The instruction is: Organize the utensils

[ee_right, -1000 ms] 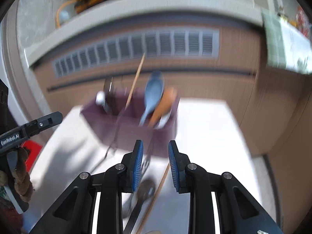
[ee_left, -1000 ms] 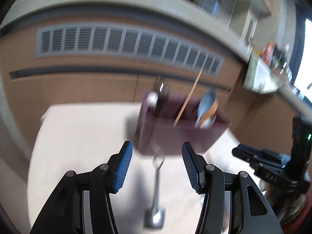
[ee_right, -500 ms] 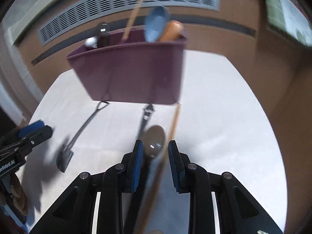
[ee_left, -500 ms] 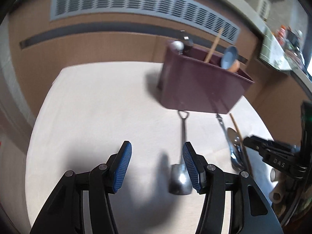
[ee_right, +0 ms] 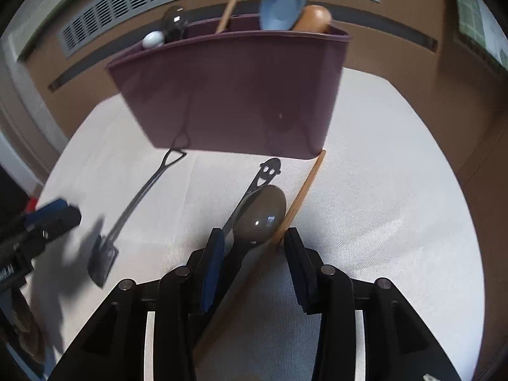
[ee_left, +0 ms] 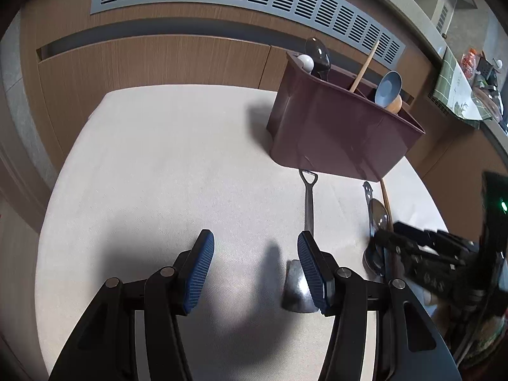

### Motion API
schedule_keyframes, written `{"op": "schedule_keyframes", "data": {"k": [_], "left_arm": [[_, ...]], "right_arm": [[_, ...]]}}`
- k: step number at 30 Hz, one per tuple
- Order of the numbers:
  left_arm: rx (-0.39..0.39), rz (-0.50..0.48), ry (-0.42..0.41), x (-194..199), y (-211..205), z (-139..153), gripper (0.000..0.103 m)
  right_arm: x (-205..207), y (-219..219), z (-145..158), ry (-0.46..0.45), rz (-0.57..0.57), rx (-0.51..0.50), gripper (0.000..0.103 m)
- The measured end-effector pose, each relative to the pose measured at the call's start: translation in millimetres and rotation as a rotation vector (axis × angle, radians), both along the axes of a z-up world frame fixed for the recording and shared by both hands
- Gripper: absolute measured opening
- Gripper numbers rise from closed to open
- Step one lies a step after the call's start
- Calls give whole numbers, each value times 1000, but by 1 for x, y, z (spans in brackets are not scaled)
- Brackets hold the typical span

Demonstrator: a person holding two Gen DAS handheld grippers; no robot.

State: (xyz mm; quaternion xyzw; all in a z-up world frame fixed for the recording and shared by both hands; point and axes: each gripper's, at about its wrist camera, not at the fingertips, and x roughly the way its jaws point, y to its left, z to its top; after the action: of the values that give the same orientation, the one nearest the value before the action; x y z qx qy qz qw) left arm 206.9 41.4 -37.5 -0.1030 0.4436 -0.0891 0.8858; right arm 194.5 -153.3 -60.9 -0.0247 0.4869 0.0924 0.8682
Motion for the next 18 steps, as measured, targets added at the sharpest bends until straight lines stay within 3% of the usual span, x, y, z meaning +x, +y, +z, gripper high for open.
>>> {"op": "schedule_keyframes", "data": {"k": [5,11,14,18], "left_arm": [[4,-41,-16,-5,-6,8,56],[-6,-74,-14,-3,-11,7,56],[-15,-79,-10,-2,-12,3,56],[-5,-90,-2,-4,-15,-2,56]], "right_arm": [[-31,-12,1,10,93,50,26],[-62,-40,3,49,158,165,26],[-62,-49,8,58,124,182,26],[-42,-43,26,-49,48,106,28]]}}
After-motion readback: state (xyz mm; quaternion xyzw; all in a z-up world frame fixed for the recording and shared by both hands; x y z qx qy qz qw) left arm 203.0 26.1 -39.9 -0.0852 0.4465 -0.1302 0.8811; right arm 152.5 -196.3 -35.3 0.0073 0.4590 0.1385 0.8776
